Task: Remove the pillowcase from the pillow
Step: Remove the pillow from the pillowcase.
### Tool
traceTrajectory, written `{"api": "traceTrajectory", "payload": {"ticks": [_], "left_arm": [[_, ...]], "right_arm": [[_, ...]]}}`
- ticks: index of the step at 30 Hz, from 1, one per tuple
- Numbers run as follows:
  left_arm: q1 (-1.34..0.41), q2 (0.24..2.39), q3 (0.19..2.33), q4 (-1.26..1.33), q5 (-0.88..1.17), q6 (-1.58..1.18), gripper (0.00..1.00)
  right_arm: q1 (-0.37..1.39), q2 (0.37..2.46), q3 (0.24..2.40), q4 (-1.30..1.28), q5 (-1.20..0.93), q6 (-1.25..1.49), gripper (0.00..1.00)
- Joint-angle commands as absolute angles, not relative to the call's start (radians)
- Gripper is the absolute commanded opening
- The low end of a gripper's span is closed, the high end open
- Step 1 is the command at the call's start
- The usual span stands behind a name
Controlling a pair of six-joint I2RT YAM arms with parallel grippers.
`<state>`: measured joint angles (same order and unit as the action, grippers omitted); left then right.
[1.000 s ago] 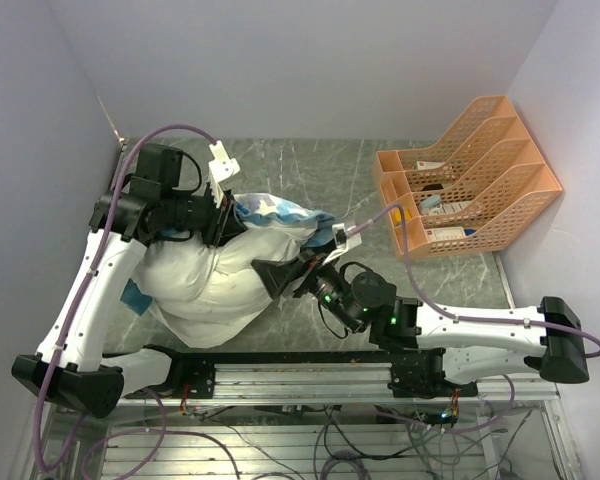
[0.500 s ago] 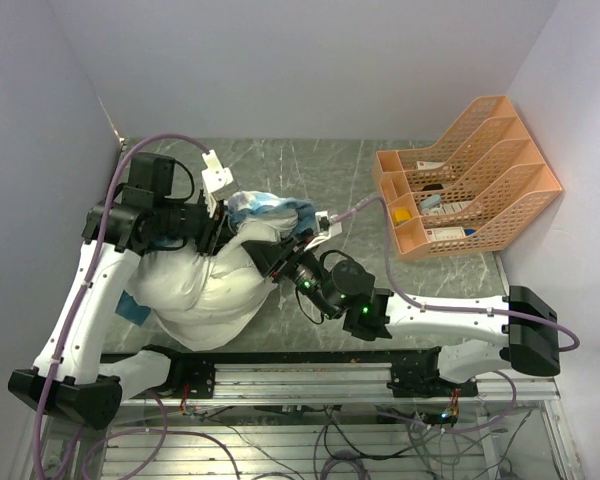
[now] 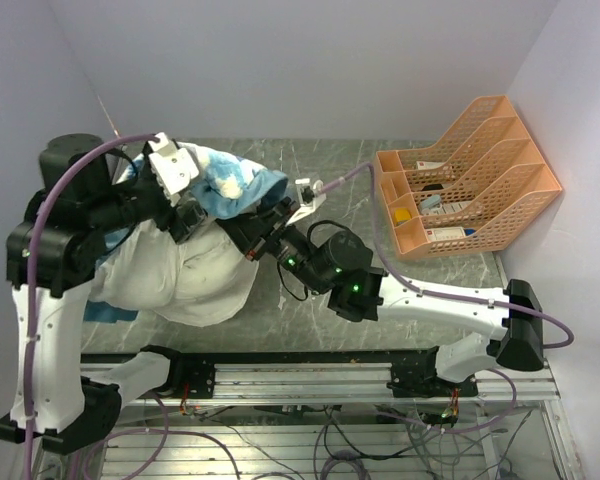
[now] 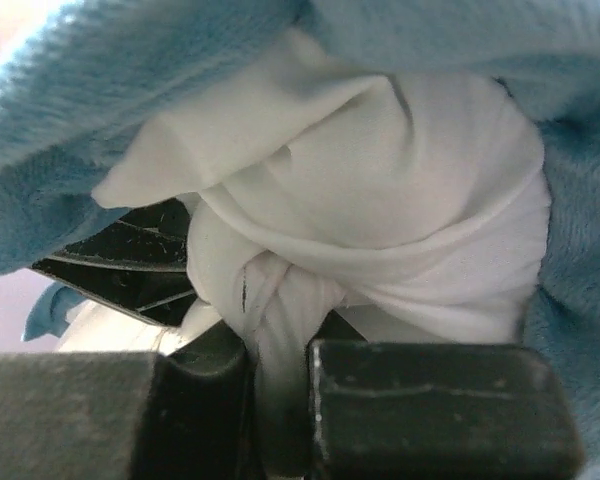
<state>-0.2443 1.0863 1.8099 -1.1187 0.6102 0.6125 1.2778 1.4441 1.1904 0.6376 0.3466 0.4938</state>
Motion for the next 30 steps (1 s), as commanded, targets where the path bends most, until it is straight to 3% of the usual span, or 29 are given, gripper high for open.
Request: {"api": "traceTrajectory", "payload": {"ticks": [1, 6, 16, 24, 27, 30], "left_arm": [[-0.308, 1.078, 1.907, -1.274, 0.961, 0.568, 0.98], [-0.307, 1.112, 1.997, -1.454, 0.942, 0.705, 0.97], [-0.307, 0.948, 1.684, -1.363, 0.971, 0.609, 0.99], [-0.307, 0.928, 1.678, -0.969, 1.094, 0.214, 0.96], [-0.307, 0.932, 1.679, -0.757, 0.963, 0.175, 0.86], [-0.308, 0.926, 1.663, -0.67, 0.78, 0.291, 0.86]], "right_arm": [[1.261, 1.549, 1.3, 0.54, 0.203, 0.458, 0.0], [1.208, 1.529, 1.312, 0.484, 0.212, 0.439, 0.0], [1.006, 1.564, 1.476, 0.339, 0.186, 0.384, 0.0], [1.037, 1.66, 1.482, 0.382, 0.033, 0.418, 0.0], [1.071, 1.672, 1.47, 0.418, -0.006, 0.414, 0.0], [1.091, 1.659, 1.452, 0.453, -0.039, 0.422, 0.0]]}}
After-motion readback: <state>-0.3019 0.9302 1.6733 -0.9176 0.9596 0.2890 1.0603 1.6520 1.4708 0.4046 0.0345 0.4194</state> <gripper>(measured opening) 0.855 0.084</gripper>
